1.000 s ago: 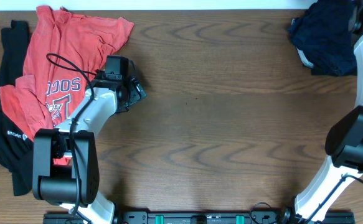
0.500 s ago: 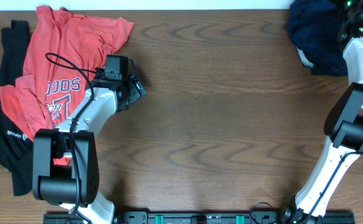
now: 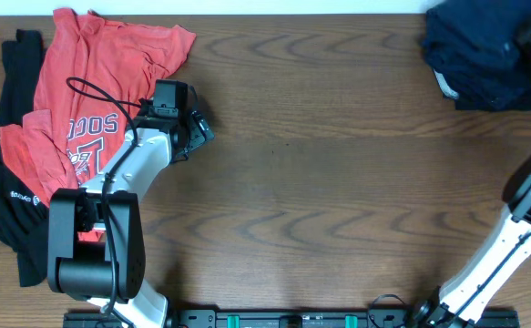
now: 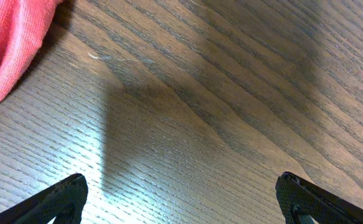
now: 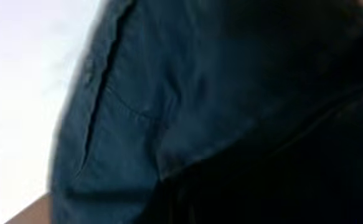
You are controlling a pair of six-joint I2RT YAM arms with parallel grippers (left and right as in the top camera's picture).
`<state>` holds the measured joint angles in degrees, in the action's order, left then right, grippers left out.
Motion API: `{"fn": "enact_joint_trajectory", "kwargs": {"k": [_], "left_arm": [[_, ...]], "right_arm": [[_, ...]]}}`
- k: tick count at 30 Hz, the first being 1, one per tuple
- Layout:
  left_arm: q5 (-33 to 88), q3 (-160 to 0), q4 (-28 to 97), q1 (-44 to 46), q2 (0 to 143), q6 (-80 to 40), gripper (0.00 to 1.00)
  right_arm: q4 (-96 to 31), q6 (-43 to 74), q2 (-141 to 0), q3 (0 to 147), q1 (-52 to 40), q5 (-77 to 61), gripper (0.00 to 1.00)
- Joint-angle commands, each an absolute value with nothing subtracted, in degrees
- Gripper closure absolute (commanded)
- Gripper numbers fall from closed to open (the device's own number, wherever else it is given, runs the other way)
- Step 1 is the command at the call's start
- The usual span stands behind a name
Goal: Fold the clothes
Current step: 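Carry the folded shorts with the right gripper to the top-right stack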
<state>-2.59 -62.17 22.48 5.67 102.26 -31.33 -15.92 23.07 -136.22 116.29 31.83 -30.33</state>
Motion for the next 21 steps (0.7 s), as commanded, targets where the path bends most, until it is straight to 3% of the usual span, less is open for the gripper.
{"fn": "enact_joint_trajectory", "kwargs": {"k": [1,4,8,12,16,21], "left_arm": [[-3.73,-62.02,22.55,5.48,103.0,-31.62,0.02],[-3.73,-62.02,22.55,5.48,103.0,-31.62,0.02],[-3.7,-62.02,22.55,5.48,103.0,-31.62,0.02],[-3.7,-62.02,22.57,5.48,103.0,-31.62,0.02],[-3.73,-62.02,22.57,5.48,103.0,-31.62,0.02],[-3.73,-62.02,22.55,5.48,103.0,-31.59,0.02]], "right_arm": [[-19.79,18.7,-133.62,117.05,33.8,-35.92,0.8],[-23.92,16.14,-133.6,117.05,34.61,-37.19,0.39],[-25.54,11.33,-132.88,117.05,34.89,-41.78,0.11],[-26.76,7.2,-128.84,117.05,34.81,-43.38,0.07],[-29.06,-3.07,-122.1,117.05,34.04,-42.76,0.1],[-31.14,-8.01,-116.44,117.05,32.12,-31.48,0.09]]}}
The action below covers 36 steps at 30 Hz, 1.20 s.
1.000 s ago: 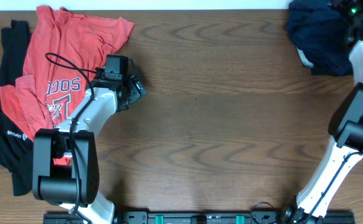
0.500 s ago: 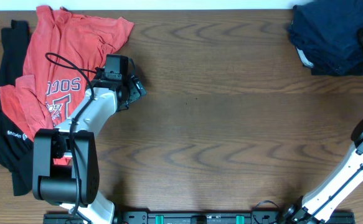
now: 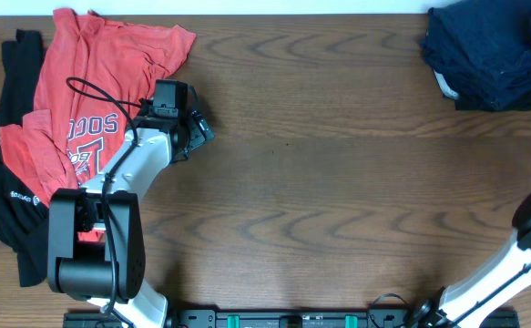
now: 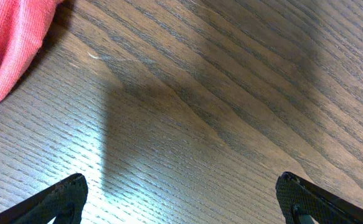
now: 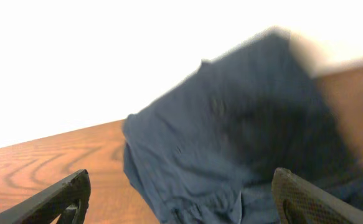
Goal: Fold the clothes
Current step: 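Carry the folded shorts with the right gripper to the top-right stack, then lower the shorts onto the navy stack and open the right gripper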
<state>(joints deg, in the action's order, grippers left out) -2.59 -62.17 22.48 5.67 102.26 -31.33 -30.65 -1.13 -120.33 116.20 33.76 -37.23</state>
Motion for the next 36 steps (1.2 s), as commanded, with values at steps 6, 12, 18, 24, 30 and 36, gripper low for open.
{"fn": "enact_joint_trajectory", "kwargs": {"k": [6,12,18,24,30,36], "left_arm": [[-3.73,-62.02,22.31,5.48,103.0,-31.59,0.02],[-3.73,-62.02,22.13,5.48,103.0,-31.59,0.02],[-3.73,-62.02,22.13,5.48,103.0,-31.59,0.02],[-3.73,-62.02,22.15,5.48,103.0,-31.59,0.02],[-3.73,-62.02,22.15,5.48,103.0,-31.59,0.02],[-3.73,-62.02,22.17,5.48,103.0,-31.59,0.02]], "right_arm": [[-27.7,-13.91,-118.58,116.99,28.58,-25.1,0.09],[-12.12,-13.98,-125.4,116.99,25.45,-20.73,0.04],[0.78,-11.94,-132.92,116.99,23.51,-16.53,0.01],[0.54,-11.16,-141.84,116.99,22.59,-13.89,0.01],[-7.86,-11.18,-151.65,116.99,23.03,-13.3,0.01],[-12.78,-11.16,-155.02,117.01,23.86,-13.54,0.01]]}}
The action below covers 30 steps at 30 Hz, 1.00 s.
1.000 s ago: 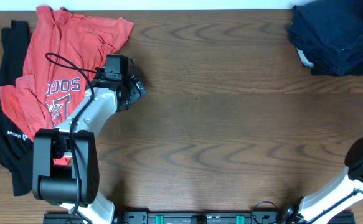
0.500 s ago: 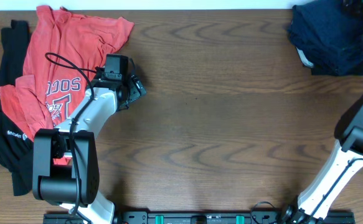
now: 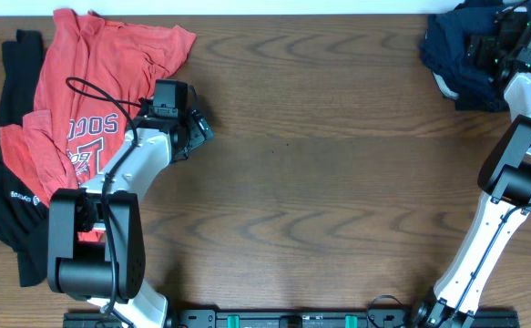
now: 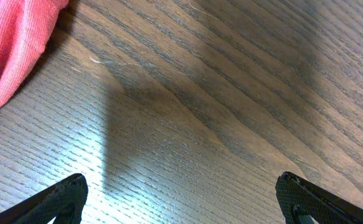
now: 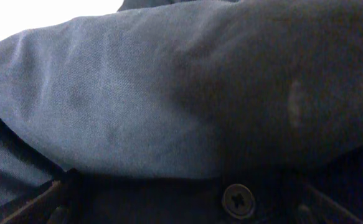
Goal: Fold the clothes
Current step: 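Lower the shorts onto the navy stack and open the right gripper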
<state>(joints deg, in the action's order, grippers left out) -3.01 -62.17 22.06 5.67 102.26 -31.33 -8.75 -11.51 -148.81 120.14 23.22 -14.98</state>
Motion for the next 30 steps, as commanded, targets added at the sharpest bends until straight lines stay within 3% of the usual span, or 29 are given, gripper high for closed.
{"fn": "enact_joint_trajectory", "kwargs": {"k": [1,17,30], "left_arm": [[-3.7,-62.02,22.17,5.48,103.0,-31.59,0.02],[-3.73,-61.69,21.98,5.48,103.04,-30.48,0.02],[-3.7,-61.69,21.93,5.48,103.04,-30.5,0.02]], "right_arm": [[-12.84,-11.16,-154.43,117.05,24.01,-13.89,0.01],[-8.67,-10.76,-134.06,118.17,23.42,-16.53,0.01],[7.57,-11.53,-139.94,118.17,21.45,-11.77,0.01]]}}
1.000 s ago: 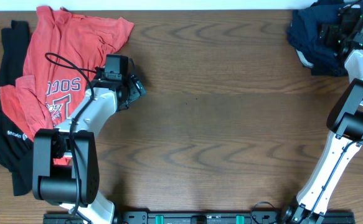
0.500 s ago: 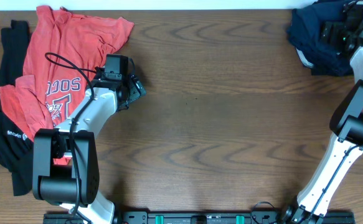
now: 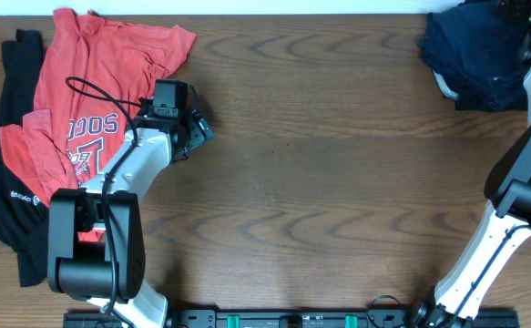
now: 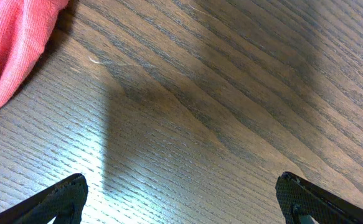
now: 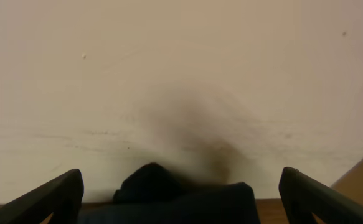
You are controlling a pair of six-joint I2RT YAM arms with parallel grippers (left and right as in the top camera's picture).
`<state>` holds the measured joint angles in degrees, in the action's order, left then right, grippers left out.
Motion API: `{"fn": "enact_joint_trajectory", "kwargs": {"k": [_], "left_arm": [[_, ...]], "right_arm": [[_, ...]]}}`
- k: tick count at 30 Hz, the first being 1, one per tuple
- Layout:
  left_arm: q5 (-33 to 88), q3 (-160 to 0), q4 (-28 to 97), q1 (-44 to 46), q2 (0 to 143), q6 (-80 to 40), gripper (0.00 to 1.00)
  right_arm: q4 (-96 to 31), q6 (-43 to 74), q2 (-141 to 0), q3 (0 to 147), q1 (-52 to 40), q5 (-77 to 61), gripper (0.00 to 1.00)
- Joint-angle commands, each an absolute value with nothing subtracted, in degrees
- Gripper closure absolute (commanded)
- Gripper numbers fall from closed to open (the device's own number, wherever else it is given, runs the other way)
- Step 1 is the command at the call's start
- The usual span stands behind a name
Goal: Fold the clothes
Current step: 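Lower the shorts onto the navy stack and open the right gripper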
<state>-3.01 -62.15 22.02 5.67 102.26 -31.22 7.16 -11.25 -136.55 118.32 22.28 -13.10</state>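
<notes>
A red T-shirt (image 3: pixel 92 82) with white lettering lies crumpled at the table's far left, partly over a black garment (image 3: pixel 10 182). A navy garment (image 3: pixel 474 59) is heaped at the far right corner. My left gripper (image 3: pixel 199 130) hovers open over bare wood just right of the red shirt; in the left wrist view its fingers (image 4: pixel 63 199) stand wide apart with the shirt's edge (image 4: pixel 10 50) at the upper left. My right gripper (image 5: pixel 181 199) is open at the table's far right edge, facing the wall, with the top of the navy garment (image 5: pixel 181 196) between its fingertips but not gripped.
The brown wooden table (image 3: pixel 338 182) spans the view. A pale wall (image 5: pixel 181 74) runs behind its far edge. The arms' base rail (image 3: pixel 283 319) sits along the near edge.
My right gripper was pressed close over the navy cloth with a button in view; now it is back from it, pointing at the wall. The left arm has not moved.
My right gripper was first close against the navy garment, then stood open away from it at the corner, then sat down on the cloth again, and now stands open above the heap. The left gripper stayed open beside the red shirt throughout.
</notes>
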Motion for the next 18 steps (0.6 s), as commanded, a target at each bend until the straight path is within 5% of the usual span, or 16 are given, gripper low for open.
{"fn": "enact_joint_trajectory", "kwargs": {"k": [1,18], "left_arm": [[-3.68,-61.69,21.93,5.48,103.04,-30.5,0.02],[-3.7,-61.12,22.13,5.48,103.2,-30.52,0.02]], "right_arm": [[7.81,-11.29,-140.94,118.17,21.28,-11.79,0.01],[4.82,-10.31,-149.77,120.38,16.88,-11.77,0.01]]}}
